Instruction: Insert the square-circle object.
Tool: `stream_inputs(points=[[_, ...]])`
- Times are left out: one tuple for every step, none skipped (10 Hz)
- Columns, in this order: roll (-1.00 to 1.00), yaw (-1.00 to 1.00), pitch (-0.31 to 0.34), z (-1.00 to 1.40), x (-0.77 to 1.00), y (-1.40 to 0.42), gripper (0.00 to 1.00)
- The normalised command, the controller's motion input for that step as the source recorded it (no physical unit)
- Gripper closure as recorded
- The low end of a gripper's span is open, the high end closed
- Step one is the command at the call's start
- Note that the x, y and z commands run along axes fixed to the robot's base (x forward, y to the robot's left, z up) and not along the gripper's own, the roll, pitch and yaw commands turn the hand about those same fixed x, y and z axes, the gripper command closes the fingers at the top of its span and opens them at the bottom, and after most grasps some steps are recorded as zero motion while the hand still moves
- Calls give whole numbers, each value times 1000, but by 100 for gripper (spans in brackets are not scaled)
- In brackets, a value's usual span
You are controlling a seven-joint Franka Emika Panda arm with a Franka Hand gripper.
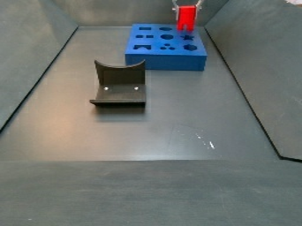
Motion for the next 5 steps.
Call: stream_inputs(points=[[0,-11,-33,-1000,23,-189,100],[0,0,-31,-1000,46,-191,100],[40,-9,-37,-1000,214,-363,100],[71,0,-41,-1000,371,-403,100],[87,0,-37,-1000,377,-394,100]])
